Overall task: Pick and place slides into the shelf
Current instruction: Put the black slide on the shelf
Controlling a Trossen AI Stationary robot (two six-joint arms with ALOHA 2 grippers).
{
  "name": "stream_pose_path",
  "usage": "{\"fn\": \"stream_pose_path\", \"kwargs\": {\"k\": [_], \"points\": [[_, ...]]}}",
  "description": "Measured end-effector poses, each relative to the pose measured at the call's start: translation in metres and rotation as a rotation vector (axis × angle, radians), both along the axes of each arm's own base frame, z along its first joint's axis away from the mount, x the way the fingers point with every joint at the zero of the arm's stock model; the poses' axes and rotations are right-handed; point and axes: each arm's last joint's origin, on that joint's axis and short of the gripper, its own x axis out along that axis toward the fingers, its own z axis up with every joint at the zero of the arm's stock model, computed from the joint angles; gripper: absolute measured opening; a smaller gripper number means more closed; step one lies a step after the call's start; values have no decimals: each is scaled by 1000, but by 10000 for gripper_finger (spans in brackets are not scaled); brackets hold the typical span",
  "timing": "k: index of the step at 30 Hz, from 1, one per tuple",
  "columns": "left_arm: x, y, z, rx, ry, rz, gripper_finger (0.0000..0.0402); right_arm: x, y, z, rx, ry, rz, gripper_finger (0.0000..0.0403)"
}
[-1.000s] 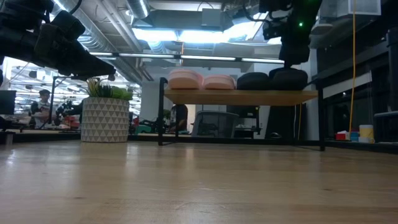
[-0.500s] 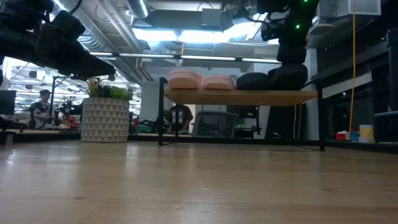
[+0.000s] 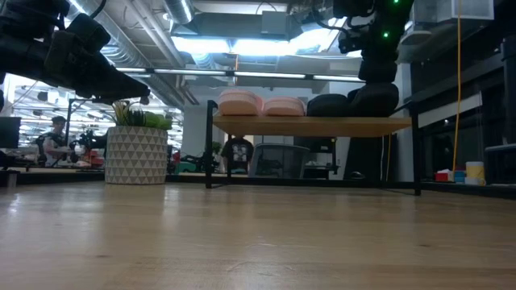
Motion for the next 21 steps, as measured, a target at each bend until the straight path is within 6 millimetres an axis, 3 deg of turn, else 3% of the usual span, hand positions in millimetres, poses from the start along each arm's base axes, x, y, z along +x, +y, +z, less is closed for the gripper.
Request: {"fn": "stream_pose_path", "kwargs": {"k": [21], "points": [[0,0,0,-1,0,0,78,-2,0,-2,-18,35,-5,0]]}}
